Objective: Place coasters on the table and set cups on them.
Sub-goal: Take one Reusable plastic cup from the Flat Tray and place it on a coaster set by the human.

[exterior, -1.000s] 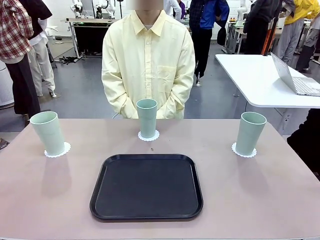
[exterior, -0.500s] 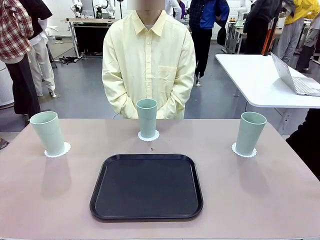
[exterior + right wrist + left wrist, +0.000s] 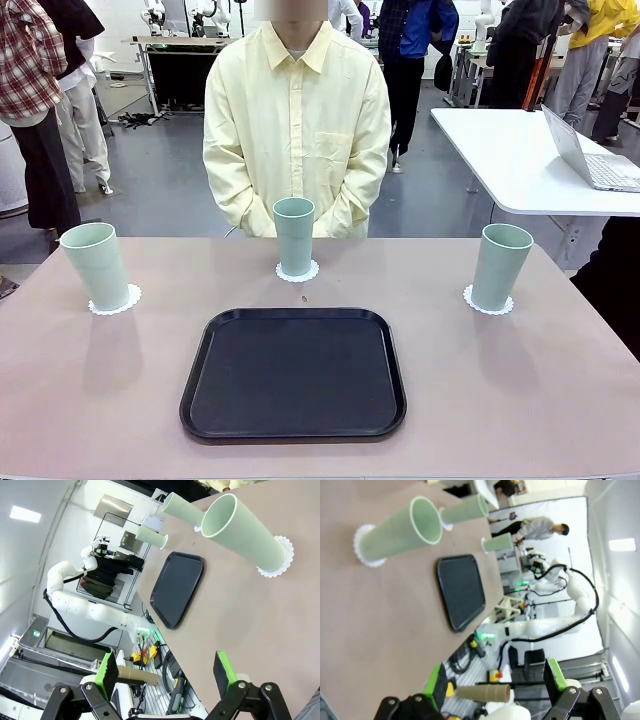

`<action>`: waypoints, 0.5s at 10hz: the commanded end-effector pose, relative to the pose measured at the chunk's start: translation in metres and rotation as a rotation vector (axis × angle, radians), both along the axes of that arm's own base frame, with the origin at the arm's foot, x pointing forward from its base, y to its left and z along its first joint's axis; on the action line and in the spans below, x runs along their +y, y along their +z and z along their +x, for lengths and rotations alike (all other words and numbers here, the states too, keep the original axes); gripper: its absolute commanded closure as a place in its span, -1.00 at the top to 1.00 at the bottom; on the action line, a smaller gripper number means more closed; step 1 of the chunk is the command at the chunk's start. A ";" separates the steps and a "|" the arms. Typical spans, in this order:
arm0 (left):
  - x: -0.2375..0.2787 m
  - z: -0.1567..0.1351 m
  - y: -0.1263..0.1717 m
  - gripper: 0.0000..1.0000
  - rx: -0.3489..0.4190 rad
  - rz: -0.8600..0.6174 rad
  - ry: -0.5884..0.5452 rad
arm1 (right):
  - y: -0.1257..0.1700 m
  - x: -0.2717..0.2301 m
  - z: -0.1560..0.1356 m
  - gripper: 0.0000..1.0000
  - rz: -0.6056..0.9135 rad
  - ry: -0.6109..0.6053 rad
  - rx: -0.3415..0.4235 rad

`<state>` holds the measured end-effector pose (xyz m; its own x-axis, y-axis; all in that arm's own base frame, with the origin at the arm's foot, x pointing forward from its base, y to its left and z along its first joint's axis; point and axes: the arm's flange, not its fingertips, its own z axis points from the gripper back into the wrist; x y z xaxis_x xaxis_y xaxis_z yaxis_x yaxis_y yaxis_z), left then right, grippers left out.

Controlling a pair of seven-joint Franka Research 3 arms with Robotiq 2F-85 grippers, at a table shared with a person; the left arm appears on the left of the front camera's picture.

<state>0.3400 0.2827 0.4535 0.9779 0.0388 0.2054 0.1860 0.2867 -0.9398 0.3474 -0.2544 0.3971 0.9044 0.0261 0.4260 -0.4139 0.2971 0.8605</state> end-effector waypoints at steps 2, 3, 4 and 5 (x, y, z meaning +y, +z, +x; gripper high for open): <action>0.000 -0.001 0.002 1.00 -0.005 -0.001 0.008 | -0.002 0.001 0.000 1.00 -0.002 -0.005 0.006; 0.000 -0.001 0.002 1.00 -0.005 -0.001 0.008 | -0.002 0.001 0.000 1.00 -0.002 -0.005 0.006; 0.000 -0.001 0.002 1.00 -0.005 -0.001 0.008 | -0.002 0.001 0.000 1.00 -0.002 -0.005 0.006; 0.000 -0.001 0.002 1.00 -0.005 -0.001 0.008 | -0.002 0.001 0.000 1.00 -0.002 -0.005 0.006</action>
